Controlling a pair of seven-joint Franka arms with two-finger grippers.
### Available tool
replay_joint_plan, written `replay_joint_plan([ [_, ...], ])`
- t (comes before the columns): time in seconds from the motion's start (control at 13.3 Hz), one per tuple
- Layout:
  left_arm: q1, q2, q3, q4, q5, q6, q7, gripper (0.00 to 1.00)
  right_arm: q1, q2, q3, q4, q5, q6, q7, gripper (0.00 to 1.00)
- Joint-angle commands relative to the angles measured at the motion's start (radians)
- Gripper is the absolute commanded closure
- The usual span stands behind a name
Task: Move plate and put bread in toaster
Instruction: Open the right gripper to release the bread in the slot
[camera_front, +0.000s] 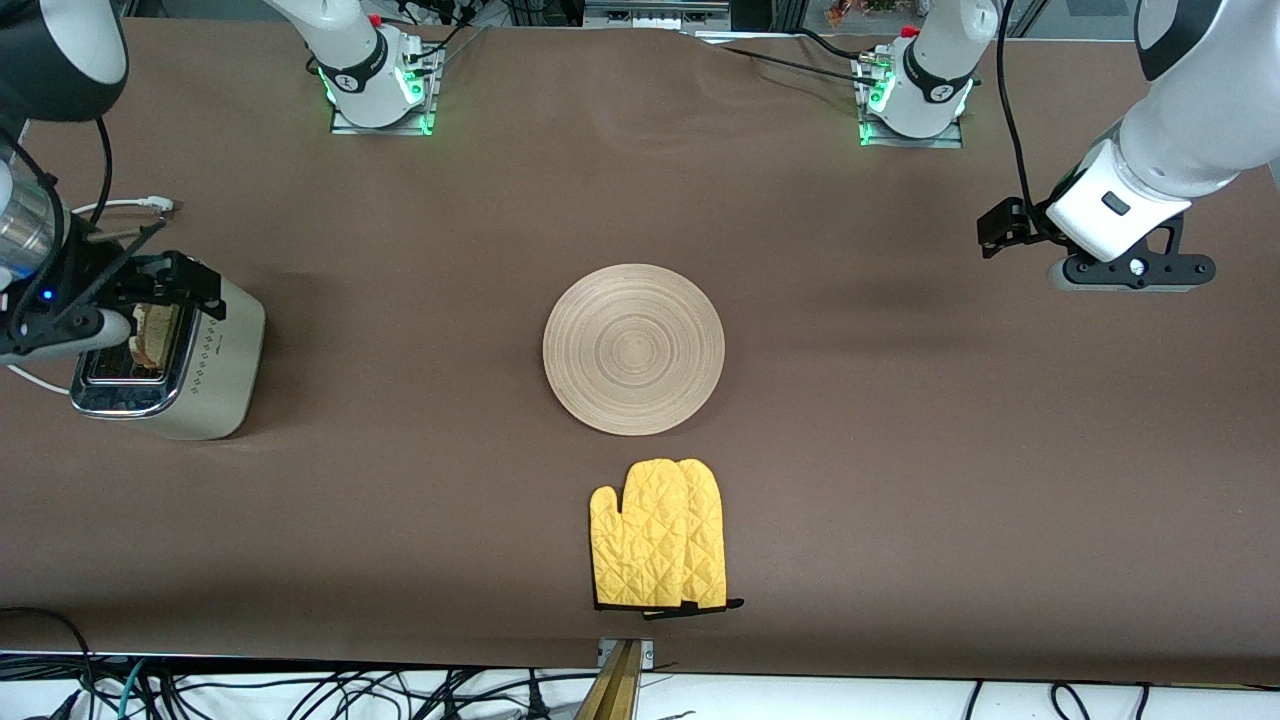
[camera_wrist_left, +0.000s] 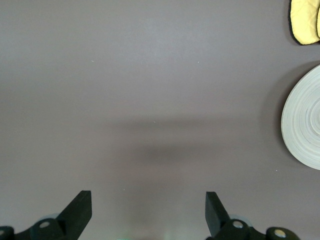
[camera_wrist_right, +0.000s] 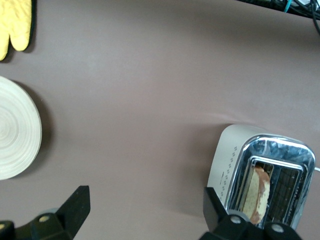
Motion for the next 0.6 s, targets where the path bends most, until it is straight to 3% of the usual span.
replay_joint_plan([
  [0.0,-0.004,0.006,-0.005,0.021,0.034,-0.026,0.012,0.0,-0.069,-0.13,0.051,-0.172,-0.015,0.032,0.006,0.0],
  [0.3,-0.002,0.006,-0.003,0.022,0.034,-0.028,0.014,0.0,-0.107,-0.15,0.1,-0.175,-0.018,-0.011,0.012,0.0],
  [0.52,-0.002,0.006,-0.003,0.022,0.034,-0.028,0.014,0.0,-0.132,-0.153,0.1,-0.182,-0.024,-0.062,0.014,0.0],
])
